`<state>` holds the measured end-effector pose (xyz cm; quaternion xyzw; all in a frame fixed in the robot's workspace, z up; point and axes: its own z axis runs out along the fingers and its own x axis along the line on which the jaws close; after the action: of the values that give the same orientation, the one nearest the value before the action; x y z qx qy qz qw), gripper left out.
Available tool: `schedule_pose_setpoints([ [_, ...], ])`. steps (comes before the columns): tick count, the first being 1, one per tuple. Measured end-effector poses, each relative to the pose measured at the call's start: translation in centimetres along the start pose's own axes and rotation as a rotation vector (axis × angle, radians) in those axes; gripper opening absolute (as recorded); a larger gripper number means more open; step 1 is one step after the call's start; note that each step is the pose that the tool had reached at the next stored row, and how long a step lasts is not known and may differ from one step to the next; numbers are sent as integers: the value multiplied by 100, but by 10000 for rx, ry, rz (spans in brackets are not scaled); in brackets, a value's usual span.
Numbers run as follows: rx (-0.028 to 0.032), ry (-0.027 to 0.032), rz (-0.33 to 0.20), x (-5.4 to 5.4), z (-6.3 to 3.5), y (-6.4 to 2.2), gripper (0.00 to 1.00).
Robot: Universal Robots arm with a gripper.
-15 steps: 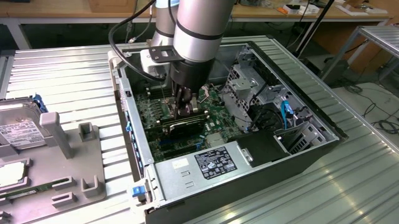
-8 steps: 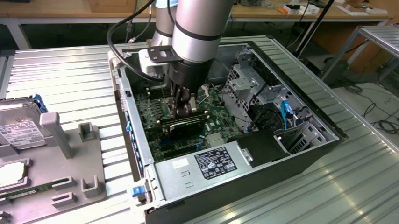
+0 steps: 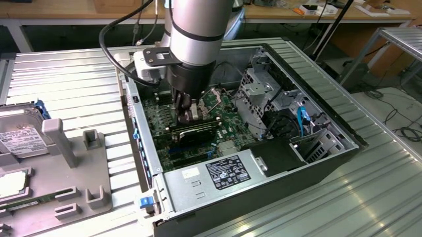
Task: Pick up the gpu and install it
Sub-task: 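Press down on the gpu until it lock into place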
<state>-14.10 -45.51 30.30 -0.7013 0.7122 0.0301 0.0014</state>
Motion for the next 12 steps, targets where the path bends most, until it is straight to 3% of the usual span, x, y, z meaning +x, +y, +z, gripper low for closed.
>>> schedule_pose_setpoints([
  [7,-12,-2,1,-2,-15,124,11],
  [12,-13,0,2,-1,-15,154,11],
])
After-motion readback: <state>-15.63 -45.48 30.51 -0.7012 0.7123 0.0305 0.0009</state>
